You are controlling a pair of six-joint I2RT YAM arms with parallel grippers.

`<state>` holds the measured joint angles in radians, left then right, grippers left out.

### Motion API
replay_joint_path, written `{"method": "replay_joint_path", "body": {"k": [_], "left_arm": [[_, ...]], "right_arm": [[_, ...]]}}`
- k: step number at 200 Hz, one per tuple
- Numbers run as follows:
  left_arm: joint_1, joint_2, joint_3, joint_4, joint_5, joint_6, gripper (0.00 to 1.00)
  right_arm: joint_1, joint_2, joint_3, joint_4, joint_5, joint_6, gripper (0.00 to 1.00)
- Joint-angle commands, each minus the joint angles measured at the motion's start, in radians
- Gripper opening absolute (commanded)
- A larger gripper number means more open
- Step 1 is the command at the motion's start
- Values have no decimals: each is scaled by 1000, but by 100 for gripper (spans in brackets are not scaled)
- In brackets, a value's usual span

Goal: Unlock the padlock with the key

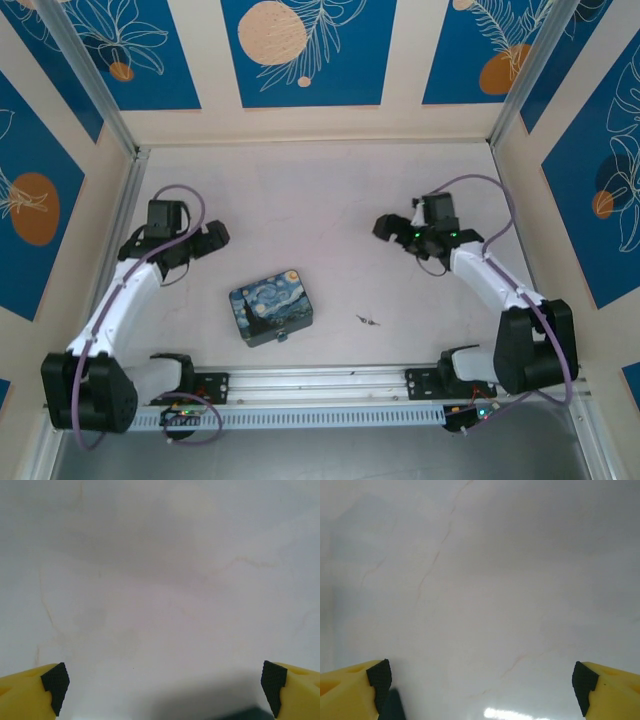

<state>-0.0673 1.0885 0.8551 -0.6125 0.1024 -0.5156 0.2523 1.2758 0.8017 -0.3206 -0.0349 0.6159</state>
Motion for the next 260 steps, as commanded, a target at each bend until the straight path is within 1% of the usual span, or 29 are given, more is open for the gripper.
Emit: {"method": "replay_joint_path", "body": {"k": [1,17,40,57,69,101,131,157,178,200,226,260], "left_arm": [[10,-115,-62,-181,157,-107,100],[9,-194,-122,-209,220,-149,100],[-1,-300,-207,-247,302,-188,100],[-7,-375,-267,-261,351,-220,100],[-13,-413,-300,-259,376,-242,100],[-36,-454,-360,-205,402,-298,100],[-67,-439,-370,-137,418,-329,100],[-116,-389,-385,-74,415,-348,100],[-166,-363,-398,-15,383,-378,100],[-212,-328,-405,50,360,-409,100],[-258,-267,-391,120,326,-421,100],[-311,-146,-350,225,302,-432,100]], "right_arm": [[171,-82,-48,-74,38,103,95],[294,-115,-81,-73,106,182,95],[451,-143,-114,-58,167,282,95],[570,-143,-112,-77,236,328,95],[637,-132,-108,-84,262,353,95],[755,-57,-68,-116,299,396,93],[841,16,-22,-118,338,426,92],[883,93,35,-122,362,430,92],[905,149,98,-151,397,411,93],[912,192,147,-184,419,400,93],[910,212,168,-207,458,407,92],[881,216,168,-233,493,437,83]]}}
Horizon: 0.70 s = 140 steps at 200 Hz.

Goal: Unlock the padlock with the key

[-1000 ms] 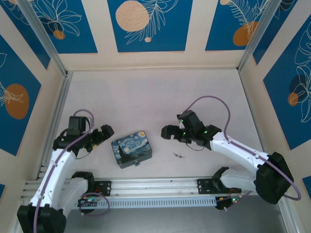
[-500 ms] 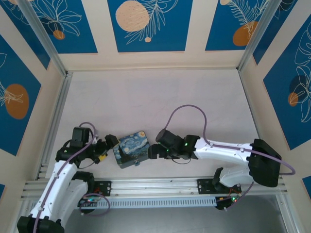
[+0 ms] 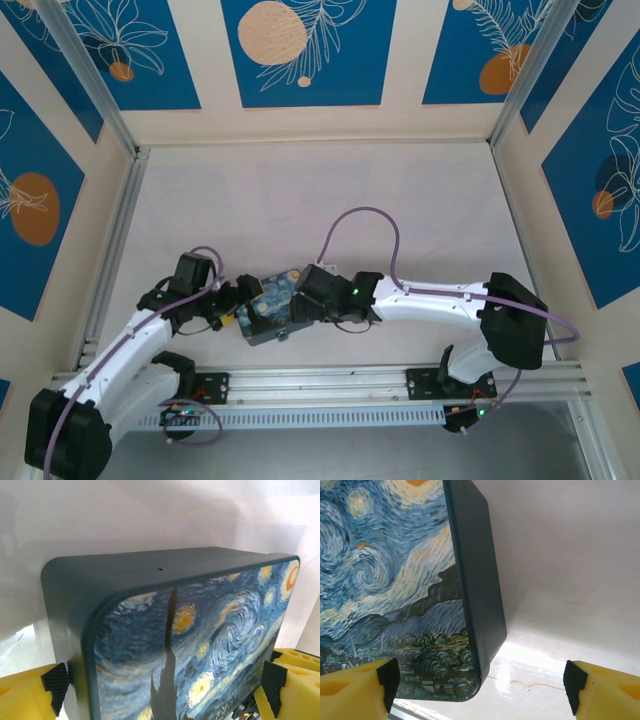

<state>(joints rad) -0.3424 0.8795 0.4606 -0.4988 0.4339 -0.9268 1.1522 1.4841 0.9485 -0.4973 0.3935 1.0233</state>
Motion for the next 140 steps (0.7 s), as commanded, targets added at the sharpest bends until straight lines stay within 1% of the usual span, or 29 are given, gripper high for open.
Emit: {"method": "replay_joint_path", "body": {"k": [1,33,67,102,140], "left_arm": [[-37,67,46,115,-30,-21,100],[-96,196,101,193,-53,-23,100],[-145,320,177,251,-71,-26,100],[-199,405,220,317,-101,-58,100],[-245,473,259,352,-129,-72,100]], "right_arm": [[-20,7,21,-57,66,31,83],[-68,-11,0,-38,64,48,74],[-134,-37,-30,20,22,47,66],[-209,-42,-35,48,-17,43,60],[-296,-43,-48,117,-100,28,52]]}}
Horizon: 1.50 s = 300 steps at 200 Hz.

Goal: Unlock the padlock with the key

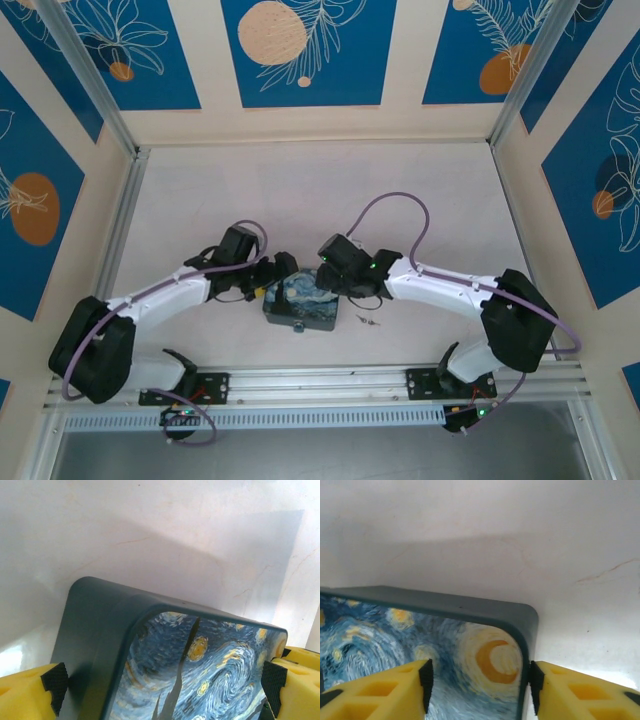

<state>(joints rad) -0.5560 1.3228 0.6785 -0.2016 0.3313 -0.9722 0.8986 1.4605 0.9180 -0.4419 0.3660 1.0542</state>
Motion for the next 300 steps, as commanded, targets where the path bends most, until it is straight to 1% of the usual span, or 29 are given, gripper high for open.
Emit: {"method": "replay_joint_path", "body": {"k": [1,39,64,87,107,116,144,170,186,202,215,234,265,278,290,300], "left_arm": [[-31,31,41,55,-26,-28,100],[-42,55,59,69,-52,-38,100],[-40,54,104,14,-99,0,100],[-38,49,138,-42,-132,48,100],[-33,36,152,-91,-158,97,100],[-31,29,156,-115,-169,120,100],[-31,-15,141,-166,-159,183,100],[-32,-84,92,-184,-109,215,100],[-37,-122,57,-170,-74,213,100],[-44,-146,25,-141,-46,196,100],[-50,-151,3,-112,-33,175,100],[-64,-135,-9,-82,-31,157,100],[-77,-76,3,-33,-19,135,100],[-77,-45,17,-14,-14,130,100],[-77,-13,39,-1,-10,129,100],[-77,13,60,7,-10,130,100]], "right_arm": [[-44,-19,-17,63,-73,-3,52],[-123,3,6,104,-139,-24,50],[-174,30,54,93,-168,-51,51],[-202,14,71,45,-170,-77,58],[-210,-41,50,18,-181,-99,71],[-210,-73,33,5,-178,-99,74],[-209,-170,-41,-24,-195,-88,75],[-201,-255,-145,1,-235,-47,72],[-191,-287,-201,39,-259,-15,67],[-176,-292,-237,82,-274,12,63],[-159,-278,-246,105,-276,23,61],[-138,-243,-239,119,-271,28,59],[-132,-177,-200,128,-271,16,50],[-137,-151,-176,126,-269,5,46],[-149,-131,-152,122,-268,-4,40],[-166,-114,-134,120,-273,-12,39]]}}
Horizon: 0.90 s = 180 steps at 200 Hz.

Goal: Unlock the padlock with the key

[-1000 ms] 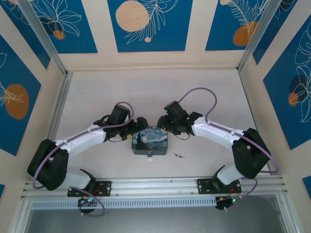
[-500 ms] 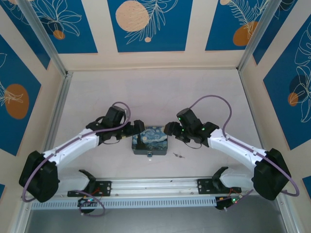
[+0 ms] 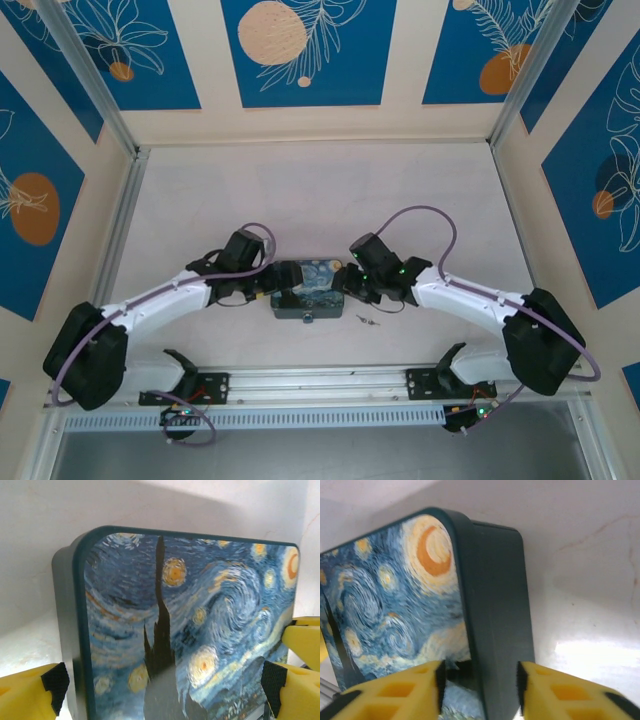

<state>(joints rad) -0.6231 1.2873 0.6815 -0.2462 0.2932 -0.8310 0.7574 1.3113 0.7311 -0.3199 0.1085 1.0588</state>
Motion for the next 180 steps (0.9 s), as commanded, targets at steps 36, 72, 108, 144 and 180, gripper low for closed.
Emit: {"method": "replay_joint_path", "body": {"k": [36,72,108,144,180], "left_arm": [[-10,156,173,38,7,21,100],[-10,275,284,41,7,30,100],[-6,346,367,27,-5,44,100],[-5,372,377,22,-22,43,100],[12,362,364,19,-48,35,100]], "right_arm": [[-90,88,123,-12,-37,-44,39],[-159,157,181,-8,-69,-69,38],[-201,218,238,-6,-99,-82,38],[-219,240,245,11,-123,-74,42],[-229,213,243,12,-126,-87,70]]}}
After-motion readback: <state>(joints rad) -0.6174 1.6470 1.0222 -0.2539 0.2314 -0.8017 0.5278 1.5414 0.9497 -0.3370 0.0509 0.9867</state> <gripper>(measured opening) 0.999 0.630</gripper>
